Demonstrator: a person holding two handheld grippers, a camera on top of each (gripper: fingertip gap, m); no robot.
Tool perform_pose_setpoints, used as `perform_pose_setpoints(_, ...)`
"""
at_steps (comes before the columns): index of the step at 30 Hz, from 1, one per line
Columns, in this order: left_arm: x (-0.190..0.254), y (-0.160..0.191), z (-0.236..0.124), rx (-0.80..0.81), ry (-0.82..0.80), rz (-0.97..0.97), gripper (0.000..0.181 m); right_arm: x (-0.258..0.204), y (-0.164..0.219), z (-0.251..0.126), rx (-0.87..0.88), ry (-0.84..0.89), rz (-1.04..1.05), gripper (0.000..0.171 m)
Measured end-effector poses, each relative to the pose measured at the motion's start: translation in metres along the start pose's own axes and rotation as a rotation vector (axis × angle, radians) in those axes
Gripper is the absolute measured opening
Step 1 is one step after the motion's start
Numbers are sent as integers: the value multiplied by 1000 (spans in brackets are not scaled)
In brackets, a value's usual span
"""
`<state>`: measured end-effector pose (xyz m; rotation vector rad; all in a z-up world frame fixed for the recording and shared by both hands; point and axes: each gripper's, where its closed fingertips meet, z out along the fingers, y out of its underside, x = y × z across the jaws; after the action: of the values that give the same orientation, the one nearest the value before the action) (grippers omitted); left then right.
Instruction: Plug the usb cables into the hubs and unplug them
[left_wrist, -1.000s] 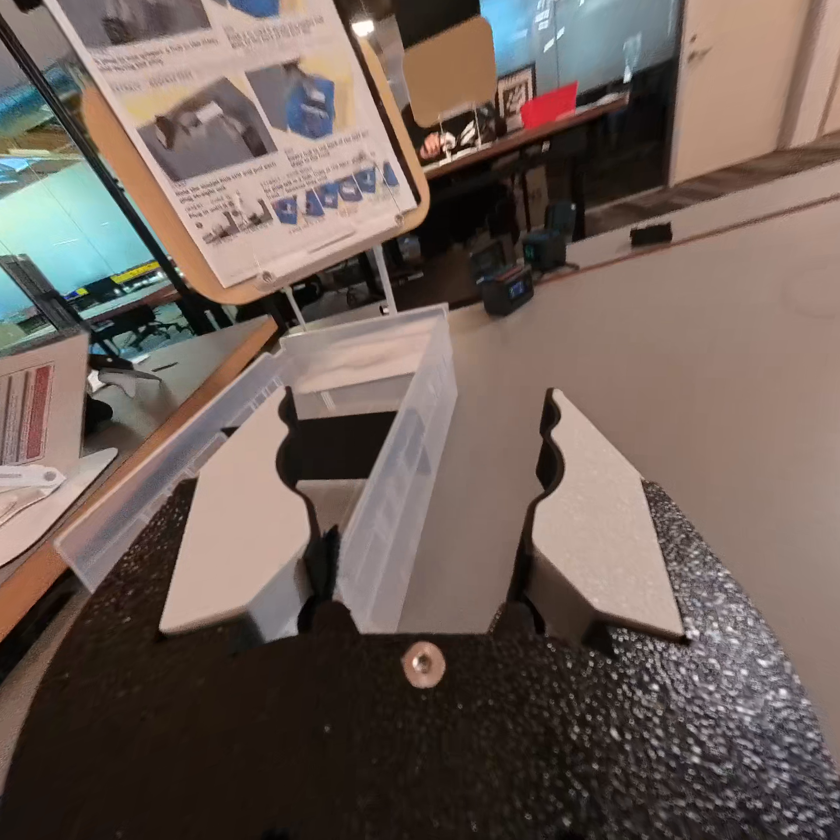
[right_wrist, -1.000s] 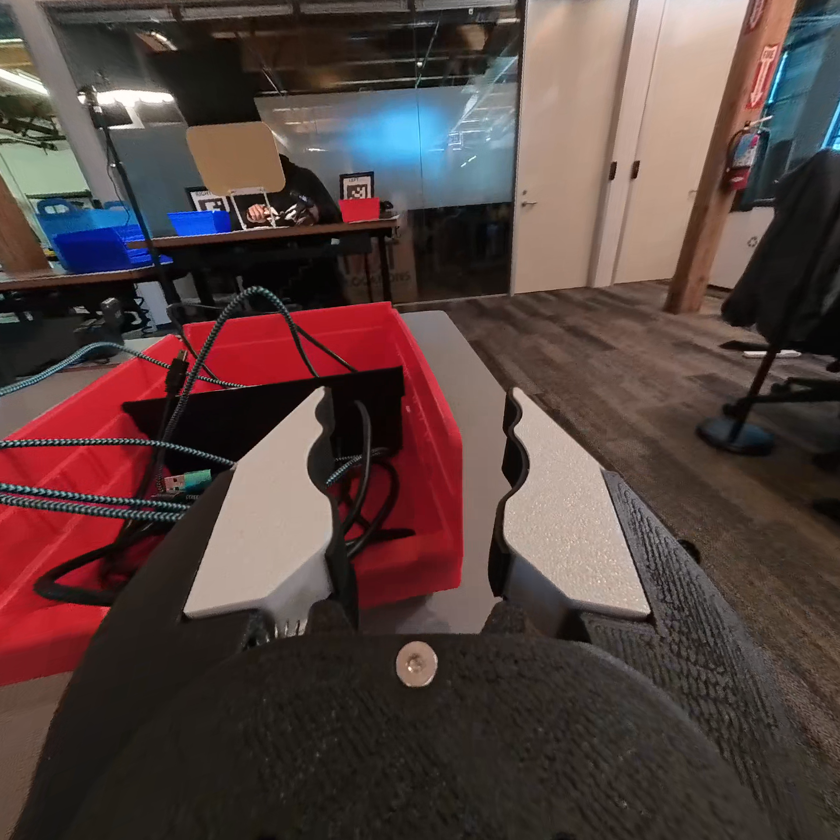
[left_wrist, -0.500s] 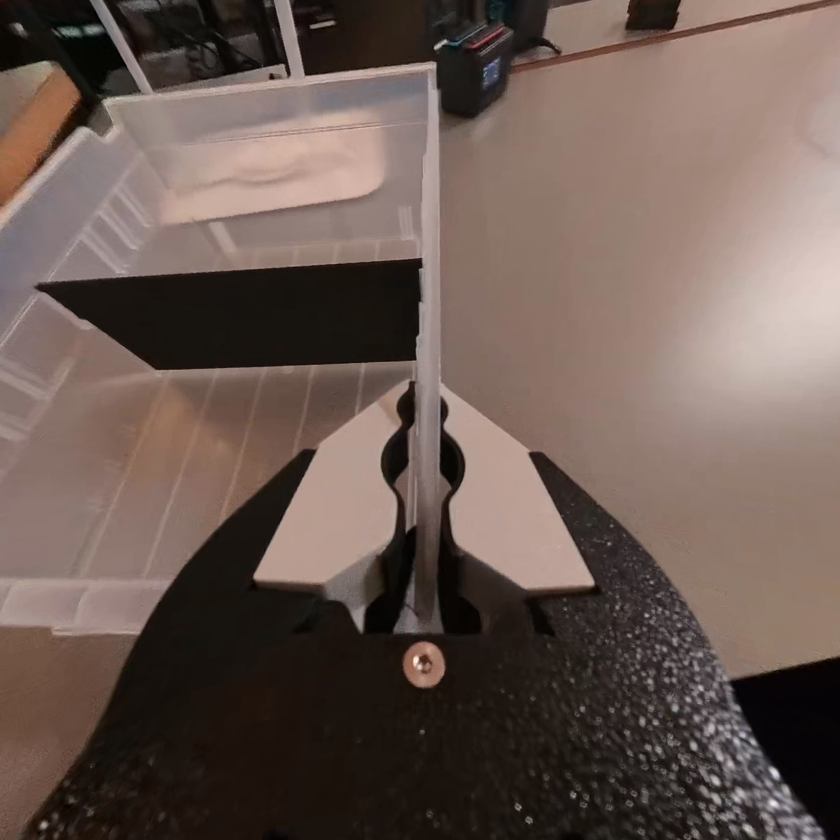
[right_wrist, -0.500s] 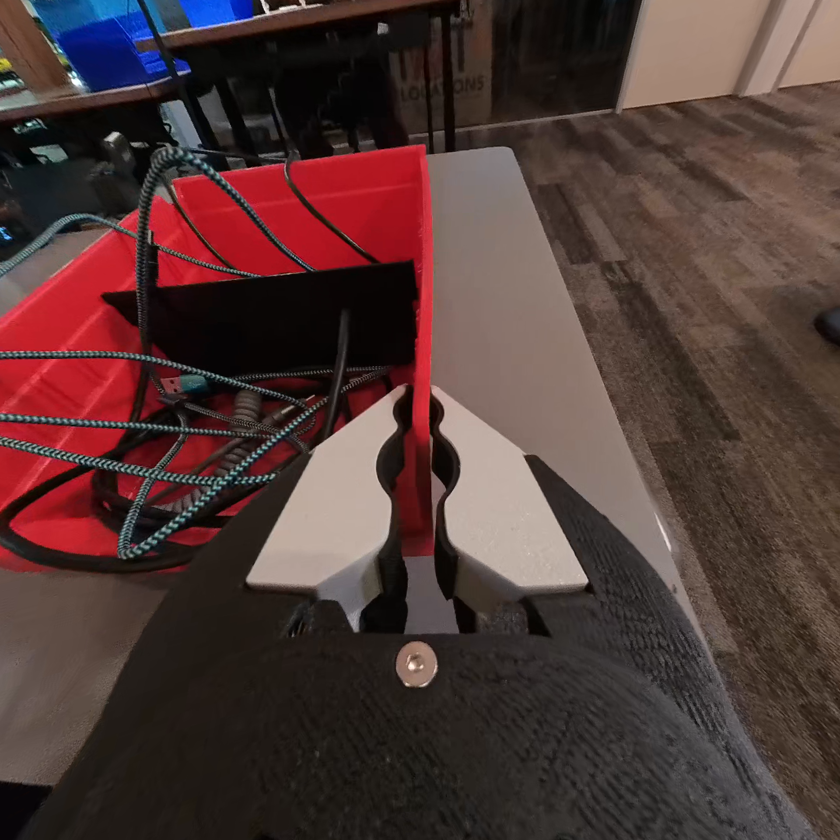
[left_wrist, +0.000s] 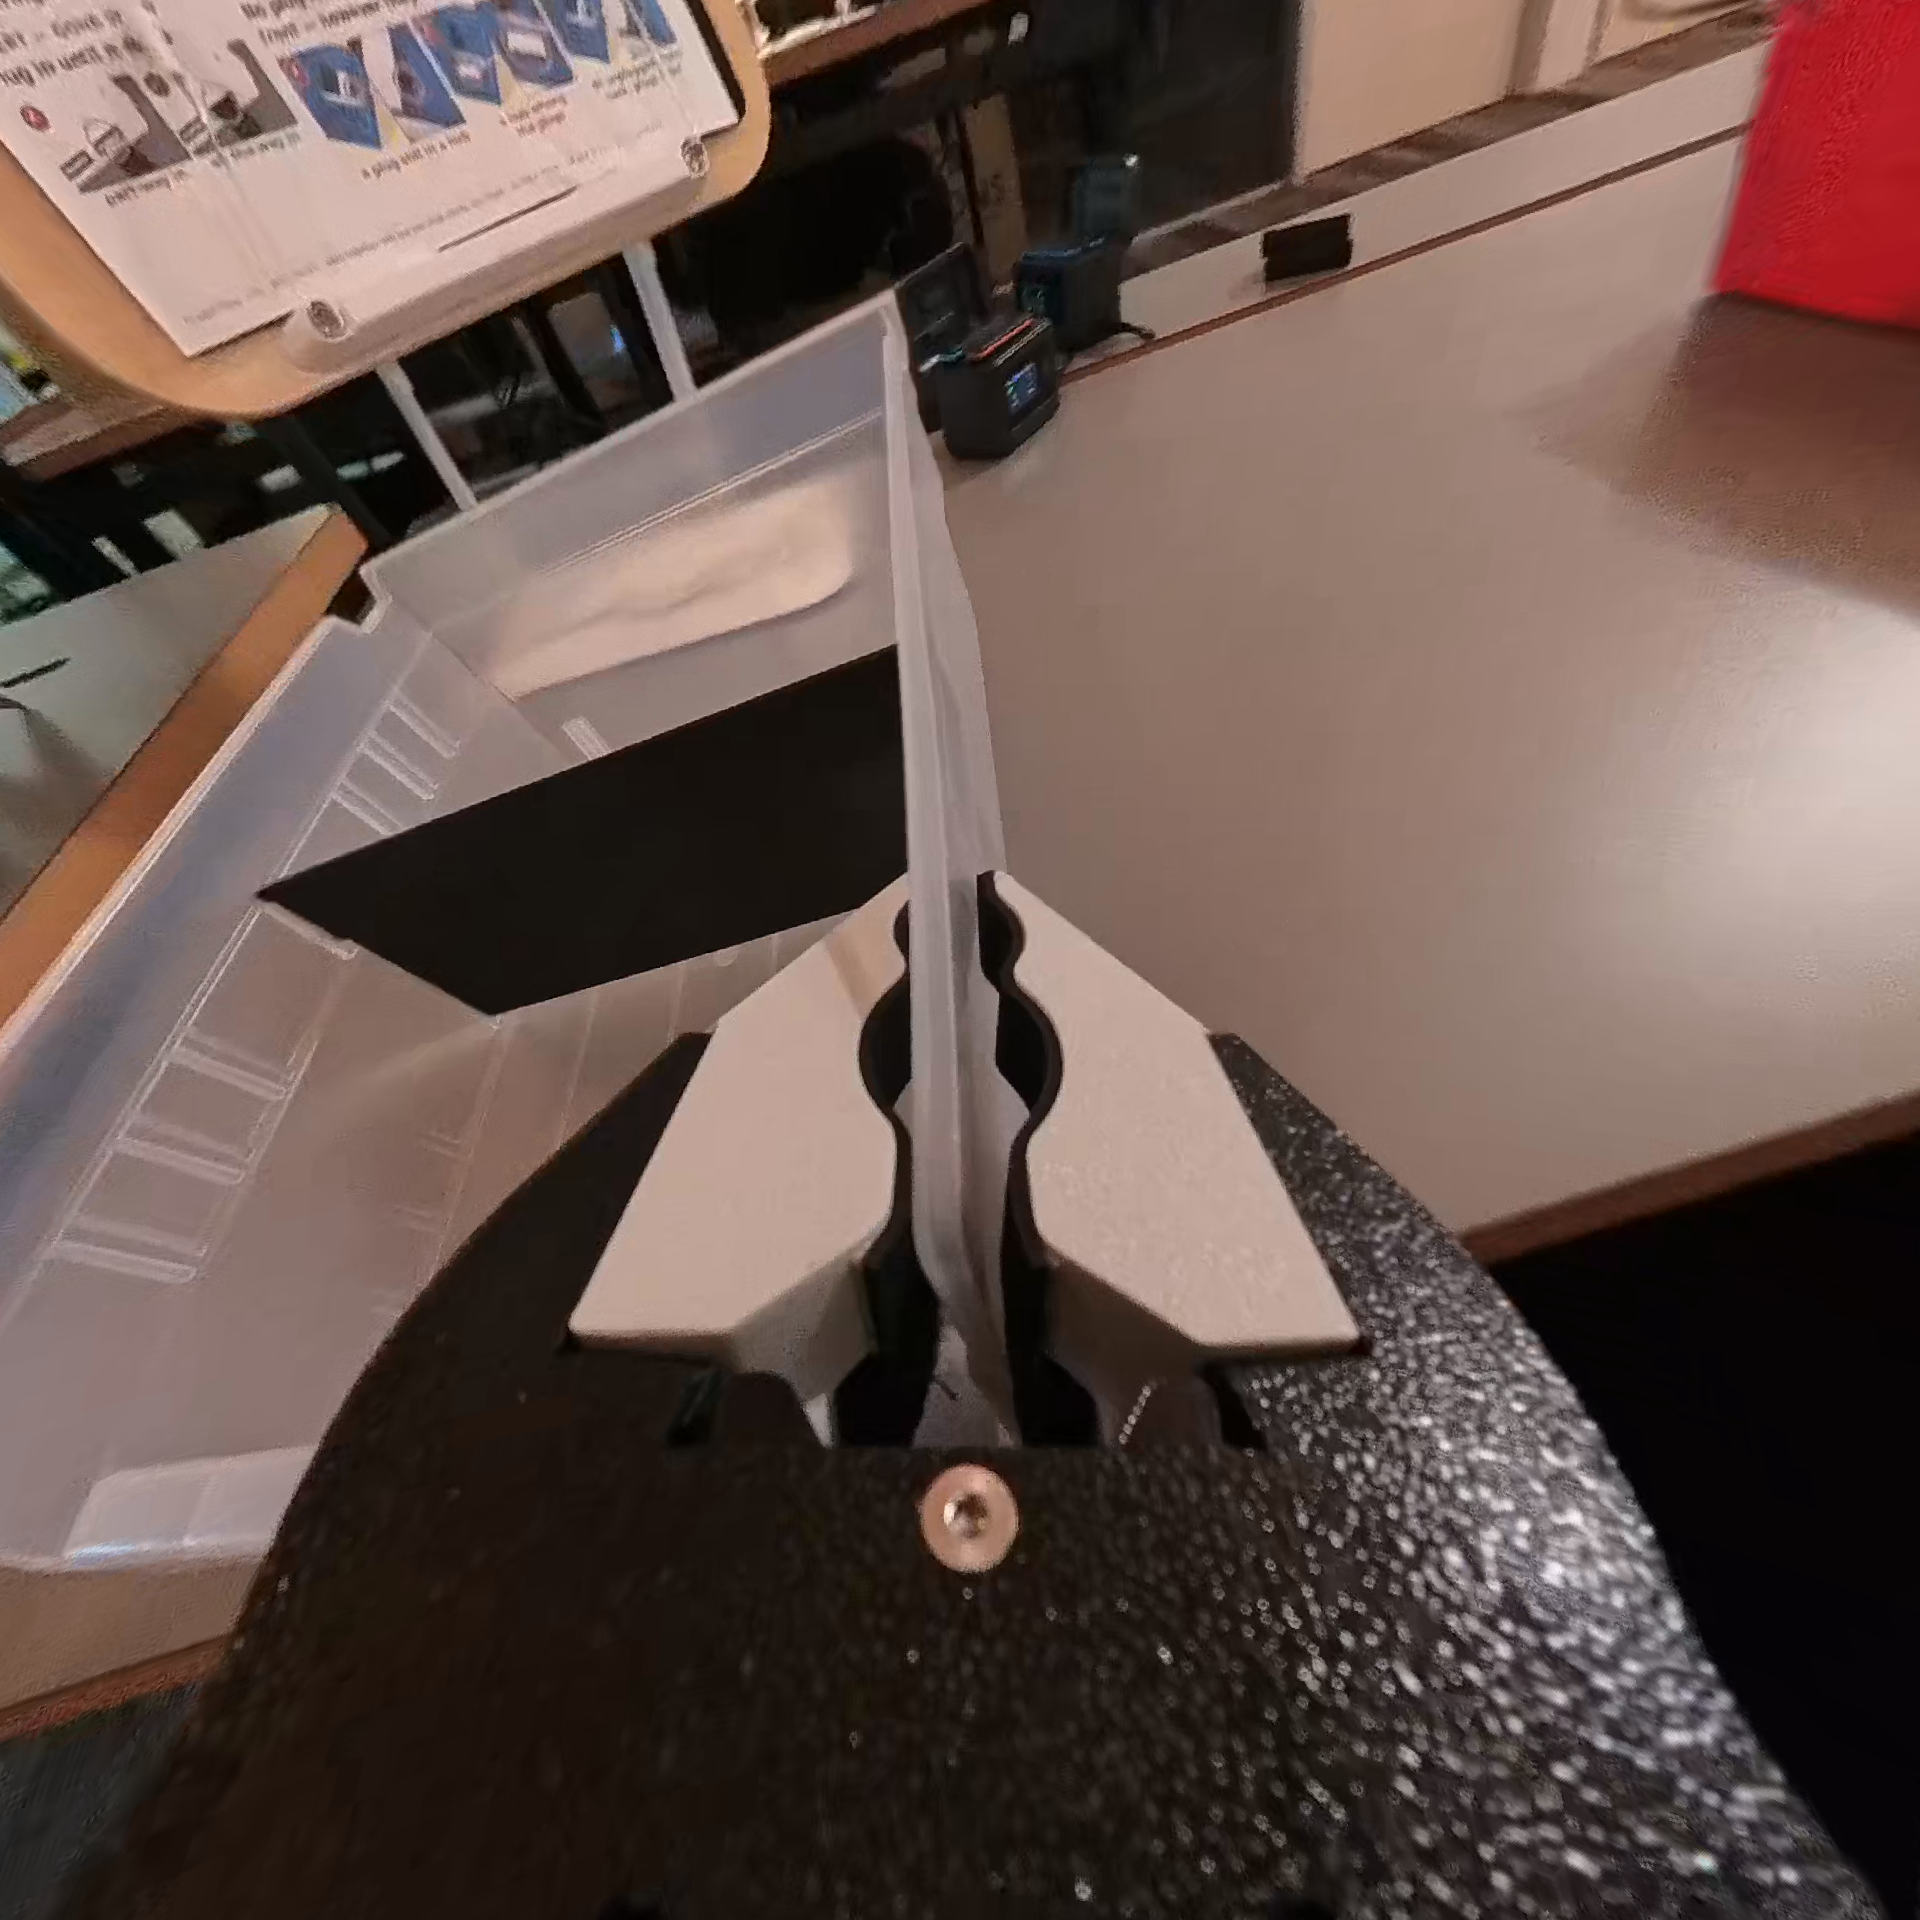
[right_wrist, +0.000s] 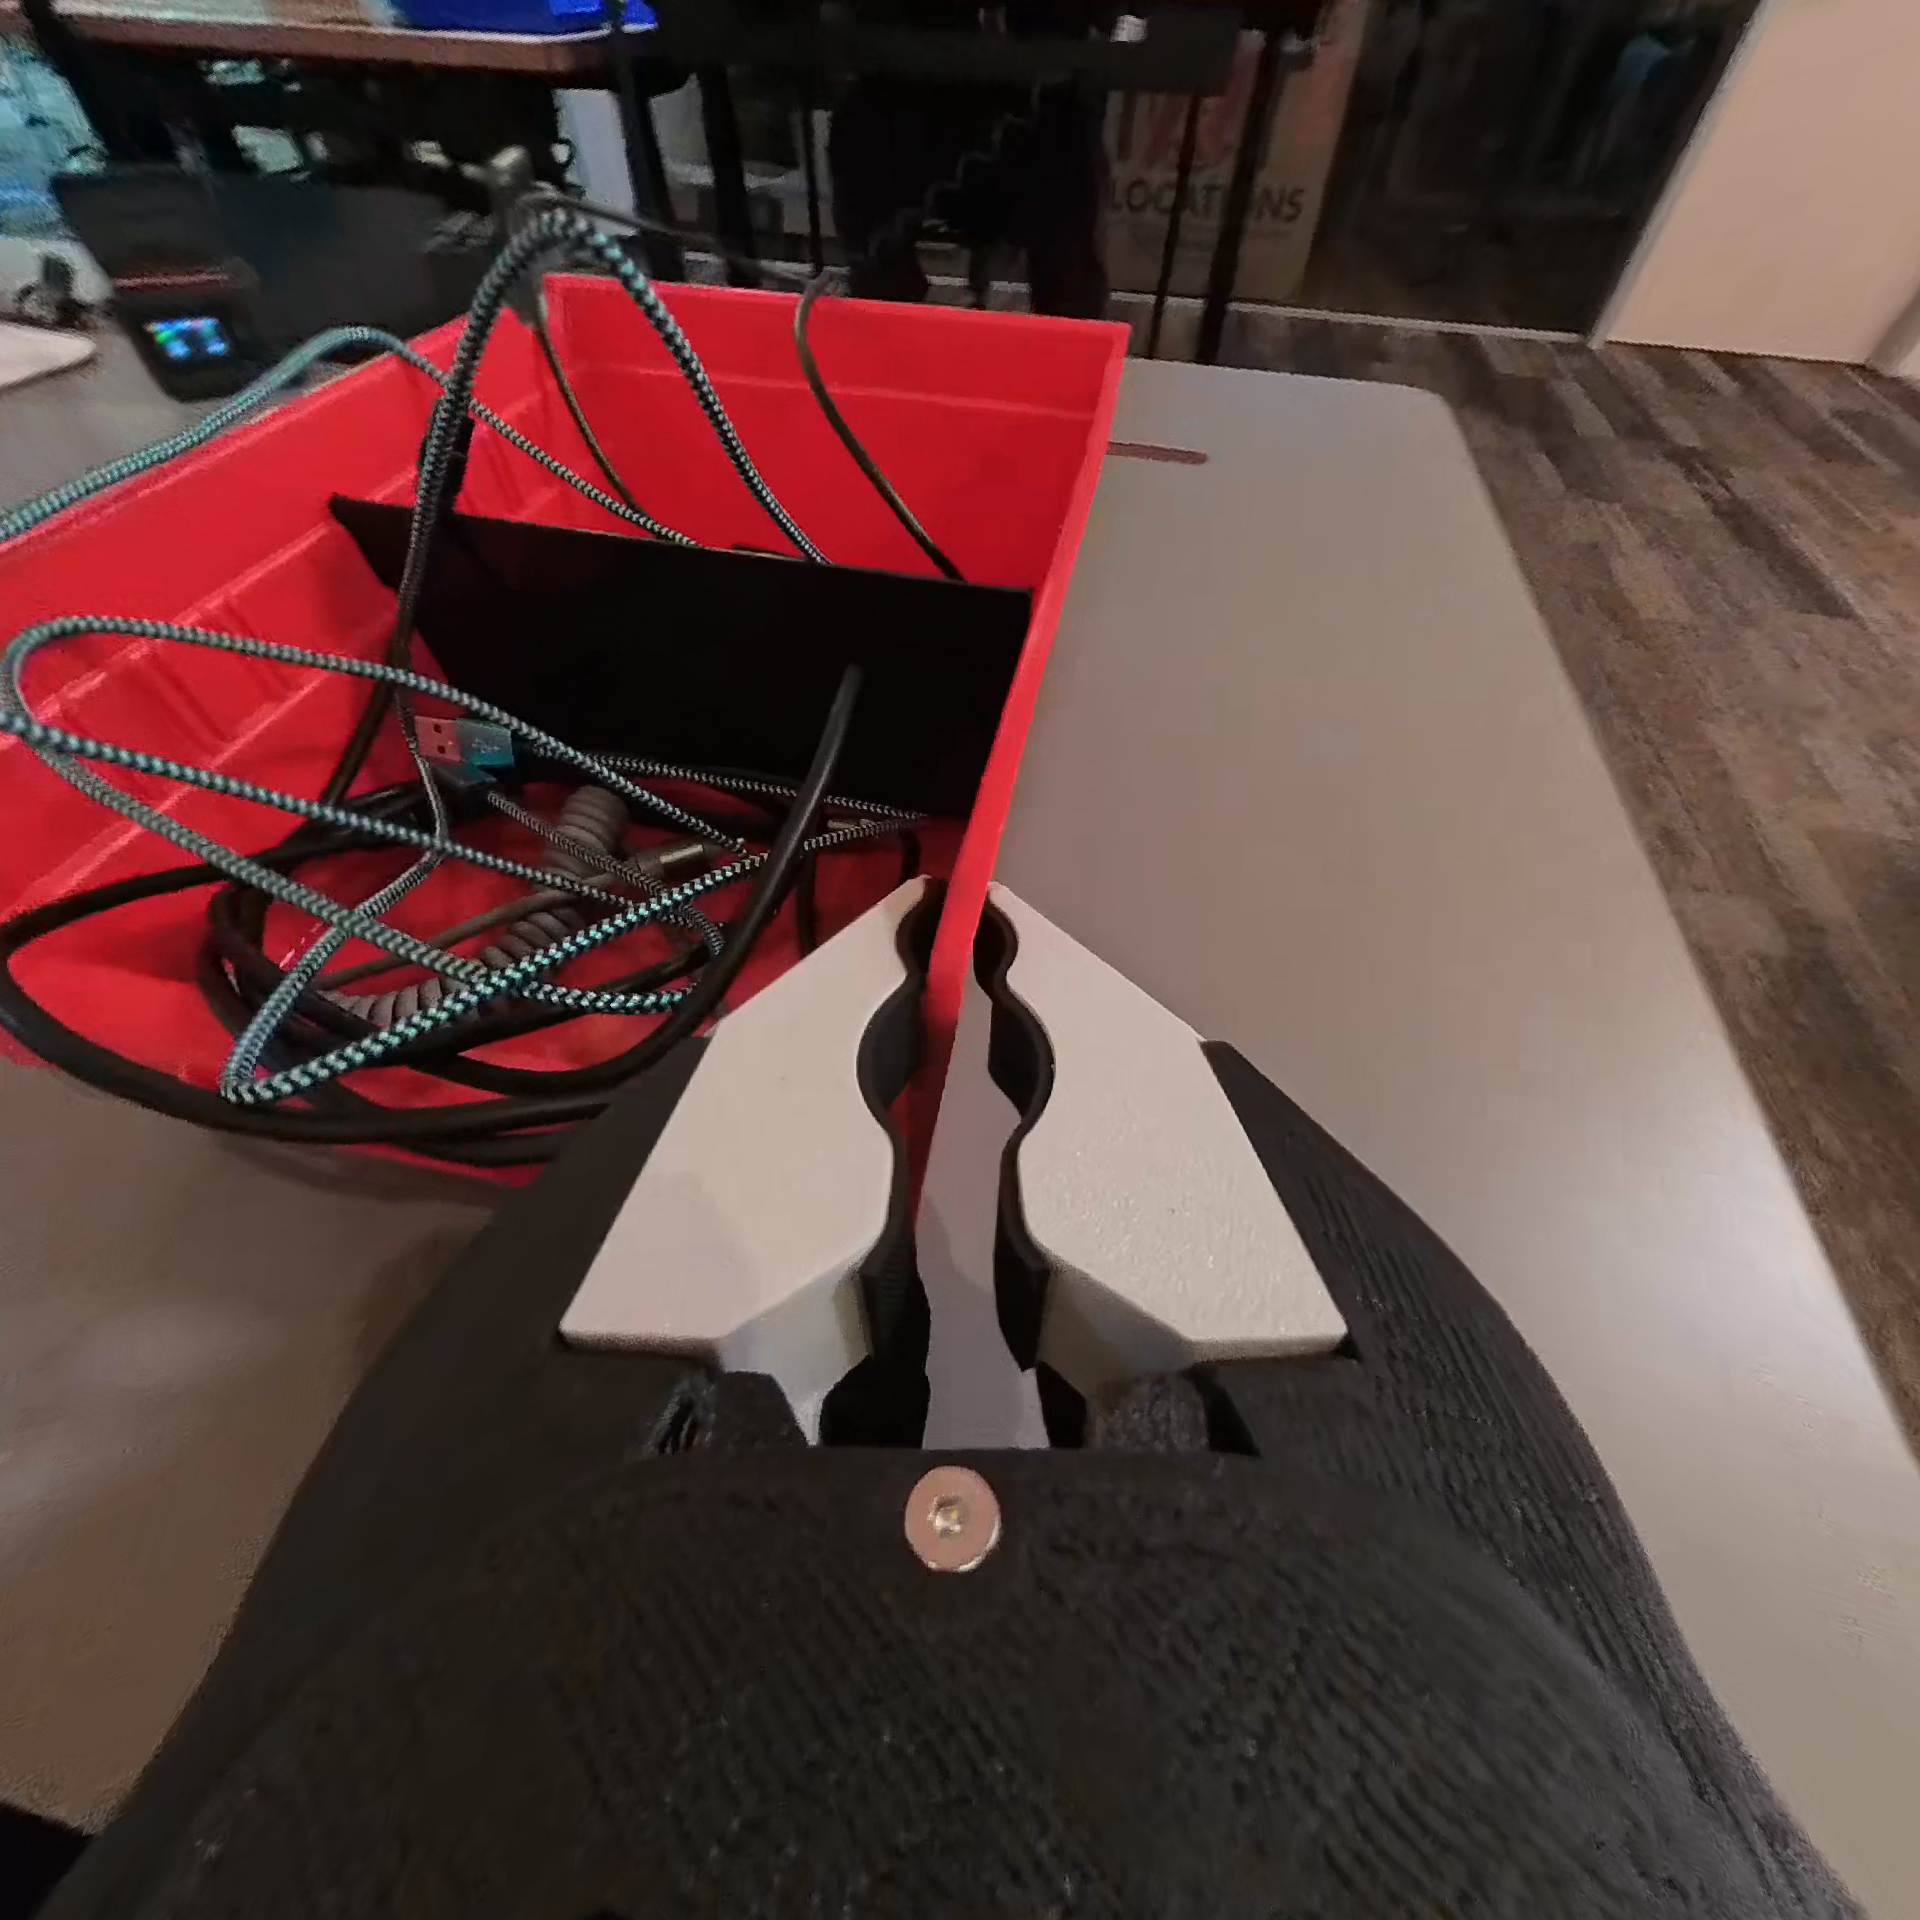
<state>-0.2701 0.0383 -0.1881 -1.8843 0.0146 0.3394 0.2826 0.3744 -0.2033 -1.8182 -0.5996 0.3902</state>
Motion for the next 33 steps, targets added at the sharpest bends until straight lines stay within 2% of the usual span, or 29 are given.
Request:
perform_pose_setpoints(1,3,0,-9,20,20,5,4,-11,-2,5,-4,-21,-18,4)
perform_pose_setpoints(10,37,-3,-95,140,264,167,4,-104,-21,53,-4,-230,-113,4)
perform_pose_setpoints(14,50,-9,-124,189,396,179,5,-146,-32,83,11,-281,-103,3)
perform_pose_setpoints(19,50,-30,-150,218,429,150,5,-193,-47,122,7,-325,-79,4)
perform_pose_setpoints(22,57,-54,-162,243,421,190,5,-219,-57,125,8,-431,-28,25)
perform_pose_setpoints(25,77,-86,-173,300,458,249,5,-204,-82,101,98,-411,-37,38)
perform_pose_setpoints(28,102,-123,-176,365,533,318,5,-159,-98,63,160,-336,-55,40)
perform_pose_setpoints(33,165,-200,-140,471,695,352,4,-64,-110,-16,227,-126,0,42)
